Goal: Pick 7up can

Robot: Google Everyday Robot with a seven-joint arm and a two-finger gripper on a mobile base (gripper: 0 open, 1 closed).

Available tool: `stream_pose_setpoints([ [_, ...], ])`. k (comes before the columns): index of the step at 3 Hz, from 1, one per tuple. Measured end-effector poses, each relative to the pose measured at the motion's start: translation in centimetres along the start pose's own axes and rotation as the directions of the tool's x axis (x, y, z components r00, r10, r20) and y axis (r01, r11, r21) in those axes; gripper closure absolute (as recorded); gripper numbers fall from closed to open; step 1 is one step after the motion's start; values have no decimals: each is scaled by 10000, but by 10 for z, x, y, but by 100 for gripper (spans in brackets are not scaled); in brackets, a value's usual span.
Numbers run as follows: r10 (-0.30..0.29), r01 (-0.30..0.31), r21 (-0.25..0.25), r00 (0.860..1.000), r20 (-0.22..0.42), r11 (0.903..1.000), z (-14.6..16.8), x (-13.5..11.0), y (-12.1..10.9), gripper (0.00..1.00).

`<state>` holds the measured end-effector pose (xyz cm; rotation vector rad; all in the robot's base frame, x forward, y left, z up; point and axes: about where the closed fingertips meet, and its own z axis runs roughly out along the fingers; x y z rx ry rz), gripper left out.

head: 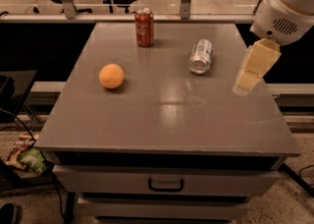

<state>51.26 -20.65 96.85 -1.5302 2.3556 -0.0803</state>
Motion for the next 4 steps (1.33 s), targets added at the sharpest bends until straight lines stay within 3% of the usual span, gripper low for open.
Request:
stream_pose_setpoints([
  [1,1629,-1634,-169,9861,-317,9864,34,-24,-39,0],
  [2,2726,-2748,-288,9600,-643,9611,57,-38,-60,0],
  [3,3809,-3841,-103,9183,-1077,9232,78,-50,-79,0],
  [4,5524,-5489,699,8174,-1634,8329,108,-62,-103,0],
])
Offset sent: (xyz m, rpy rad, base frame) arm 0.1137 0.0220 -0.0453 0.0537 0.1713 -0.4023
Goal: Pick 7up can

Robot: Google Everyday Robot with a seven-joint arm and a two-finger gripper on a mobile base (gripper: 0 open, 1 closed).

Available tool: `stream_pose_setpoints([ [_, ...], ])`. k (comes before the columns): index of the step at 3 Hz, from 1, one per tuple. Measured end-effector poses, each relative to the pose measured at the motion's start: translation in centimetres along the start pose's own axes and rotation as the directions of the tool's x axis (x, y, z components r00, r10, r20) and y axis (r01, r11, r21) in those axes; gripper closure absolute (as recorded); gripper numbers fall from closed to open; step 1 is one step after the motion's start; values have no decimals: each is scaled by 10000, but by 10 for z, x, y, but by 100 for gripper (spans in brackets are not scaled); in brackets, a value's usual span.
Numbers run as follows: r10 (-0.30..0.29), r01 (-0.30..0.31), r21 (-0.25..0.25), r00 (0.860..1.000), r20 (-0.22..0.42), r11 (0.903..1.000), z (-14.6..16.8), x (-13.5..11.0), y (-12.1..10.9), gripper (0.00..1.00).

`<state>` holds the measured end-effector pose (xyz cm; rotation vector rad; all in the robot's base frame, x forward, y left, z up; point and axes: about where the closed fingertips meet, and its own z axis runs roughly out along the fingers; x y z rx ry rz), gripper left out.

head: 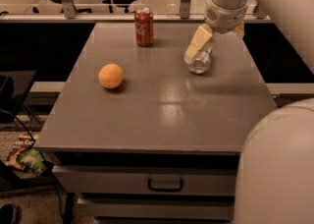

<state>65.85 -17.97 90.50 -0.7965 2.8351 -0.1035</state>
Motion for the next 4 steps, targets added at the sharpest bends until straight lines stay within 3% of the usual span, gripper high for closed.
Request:
stream_pose_setpoints([
  [1,1500,-1495,215,9884,-246,9885,25,-20,-13,0],
  [3,2355,-2355,26,9713,-337,9719,52,-43,-21,0],
  [4,2587,-2592,-37,9648,-481,9658,65,-49,-24,17],
])
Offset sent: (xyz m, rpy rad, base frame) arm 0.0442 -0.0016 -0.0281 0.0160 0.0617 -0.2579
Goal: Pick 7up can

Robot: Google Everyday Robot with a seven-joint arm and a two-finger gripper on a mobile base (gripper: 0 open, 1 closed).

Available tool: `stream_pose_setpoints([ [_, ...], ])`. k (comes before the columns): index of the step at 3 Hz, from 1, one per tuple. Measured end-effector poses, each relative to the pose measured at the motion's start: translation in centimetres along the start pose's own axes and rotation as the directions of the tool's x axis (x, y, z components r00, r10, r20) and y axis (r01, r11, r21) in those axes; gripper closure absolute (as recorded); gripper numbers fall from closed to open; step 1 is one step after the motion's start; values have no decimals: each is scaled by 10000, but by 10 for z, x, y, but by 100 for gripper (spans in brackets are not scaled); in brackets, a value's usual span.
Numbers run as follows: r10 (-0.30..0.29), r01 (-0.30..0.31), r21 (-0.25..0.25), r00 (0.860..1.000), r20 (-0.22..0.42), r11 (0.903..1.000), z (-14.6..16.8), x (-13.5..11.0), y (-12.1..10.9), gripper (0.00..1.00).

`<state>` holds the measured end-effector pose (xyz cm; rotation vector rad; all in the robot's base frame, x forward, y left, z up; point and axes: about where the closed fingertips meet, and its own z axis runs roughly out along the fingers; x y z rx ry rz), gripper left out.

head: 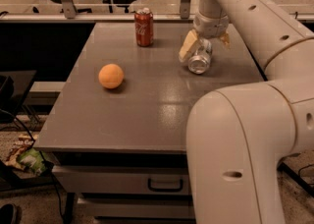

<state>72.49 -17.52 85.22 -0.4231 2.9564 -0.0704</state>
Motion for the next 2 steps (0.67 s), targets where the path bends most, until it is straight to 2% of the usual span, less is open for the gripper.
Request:
stream_pose_setpoints([
  [1,42,-42,0,10000,-47,10000,5,-6,1,40],
  [2,-251,251,-6,9996,107,9997,-2,-13,9,64],
])
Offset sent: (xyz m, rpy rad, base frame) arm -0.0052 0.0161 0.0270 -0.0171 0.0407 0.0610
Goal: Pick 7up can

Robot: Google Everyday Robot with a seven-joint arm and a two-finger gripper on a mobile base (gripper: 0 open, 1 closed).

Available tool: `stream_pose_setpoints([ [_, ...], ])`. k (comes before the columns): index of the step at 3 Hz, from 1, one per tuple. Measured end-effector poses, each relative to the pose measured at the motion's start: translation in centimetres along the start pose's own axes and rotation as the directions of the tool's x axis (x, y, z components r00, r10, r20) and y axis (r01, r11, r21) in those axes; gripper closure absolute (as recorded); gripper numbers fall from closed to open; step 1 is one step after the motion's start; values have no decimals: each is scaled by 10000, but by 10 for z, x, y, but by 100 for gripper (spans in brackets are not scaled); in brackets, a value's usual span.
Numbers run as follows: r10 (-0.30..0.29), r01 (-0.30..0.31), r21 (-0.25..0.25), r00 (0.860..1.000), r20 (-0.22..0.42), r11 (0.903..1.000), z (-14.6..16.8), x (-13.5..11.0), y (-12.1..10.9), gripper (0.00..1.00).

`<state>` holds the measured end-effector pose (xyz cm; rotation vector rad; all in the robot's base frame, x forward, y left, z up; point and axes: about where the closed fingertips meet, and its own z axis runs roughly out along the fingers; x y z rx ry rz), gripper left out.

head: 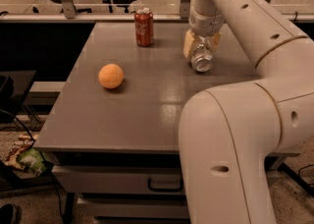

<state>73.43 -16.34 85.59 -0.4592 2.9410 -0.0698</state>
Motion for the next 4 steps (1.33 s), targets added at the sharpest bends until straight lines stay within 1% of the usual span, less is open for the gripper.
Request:
stream_pose_setpoints([
  [1,-650,650,-8,9975,281,9979,-19,-8,14,87],
  [2,-1513,1514,27,9865,629,9885,-43,-16,32,100],
  [3,-2604,2610,150,9551,1411,9652,-87,-23,60,100],
  [4,-2602,2605,198,9519,1619,9653,-85,-31,61,100],
])
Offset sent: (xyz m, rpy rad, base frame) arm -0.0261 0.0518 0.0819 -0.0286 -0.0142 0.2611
